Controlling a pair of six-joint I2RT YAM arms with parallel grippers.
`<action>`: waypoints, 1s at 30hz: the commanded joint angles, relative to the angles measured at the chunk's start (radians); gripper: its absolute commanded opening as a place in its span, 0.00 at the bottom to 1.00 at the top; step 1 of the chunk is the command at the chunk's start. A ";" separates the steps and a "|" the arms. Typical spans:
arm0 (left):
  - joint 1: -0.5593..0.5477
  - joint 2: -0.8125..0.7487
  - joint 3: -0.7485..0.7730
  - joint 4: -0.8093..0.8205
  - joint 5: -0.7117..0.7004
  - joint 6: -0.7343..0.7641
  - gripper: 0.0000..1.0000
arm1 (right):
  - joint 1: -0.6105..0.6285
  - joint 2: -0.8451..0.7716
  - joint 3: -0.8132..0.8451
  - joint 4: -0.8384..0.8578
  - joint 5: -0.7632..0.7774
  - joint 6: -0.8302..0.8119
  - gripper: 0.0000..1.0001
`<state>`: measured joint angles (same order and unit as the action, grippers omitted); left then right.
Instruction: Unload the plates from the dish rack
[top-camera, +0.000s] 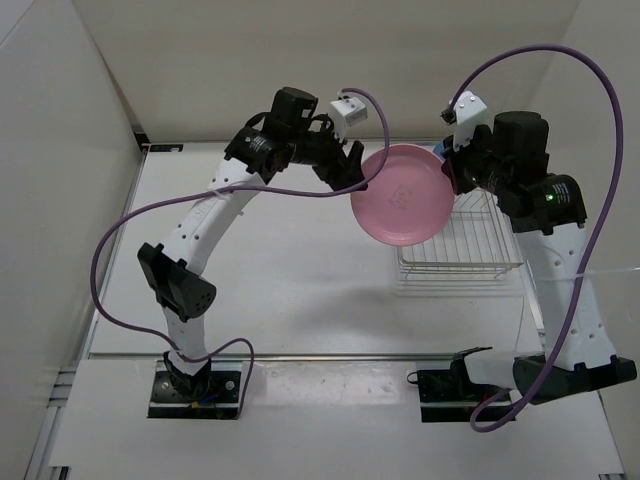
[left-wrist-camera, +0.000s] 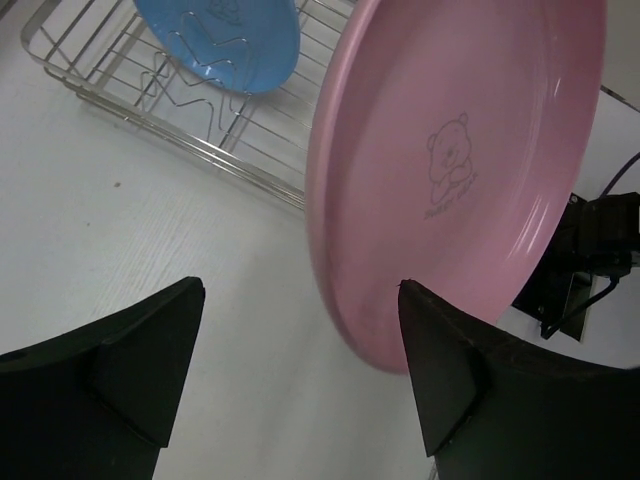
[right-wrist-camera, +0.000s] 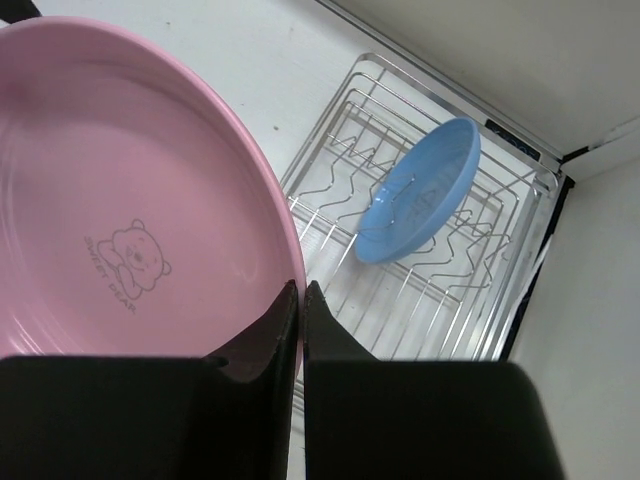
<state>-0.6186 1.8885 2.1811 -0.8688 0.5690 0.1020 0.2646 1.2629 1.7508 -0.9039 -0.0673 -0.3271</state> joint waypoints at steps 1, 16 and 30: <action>-0.026 -0.002 0.043 -0.002 0.002 -0.005 0.86 | 0.001 -0.030 0.001 0.039 -0.060 0.026 0.00; -0.044 -0.029 -0.004 0.059 -0.194 -0.056 0.11 | 0.001 -0.039 -0.062 0.072 0.021 0.066 0.45; 0.508 0.059 -0.452 0.083 -0.026 -0.205 0.11 | -0.125 -0.135 -0.257 0.181 0.250 0.152 1.00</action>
<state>-0.1478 1.8854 1.7584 -0.7563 0.3809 -0.0807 0.1406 1.1786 1.5158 -0.7792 0.1581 -0.2070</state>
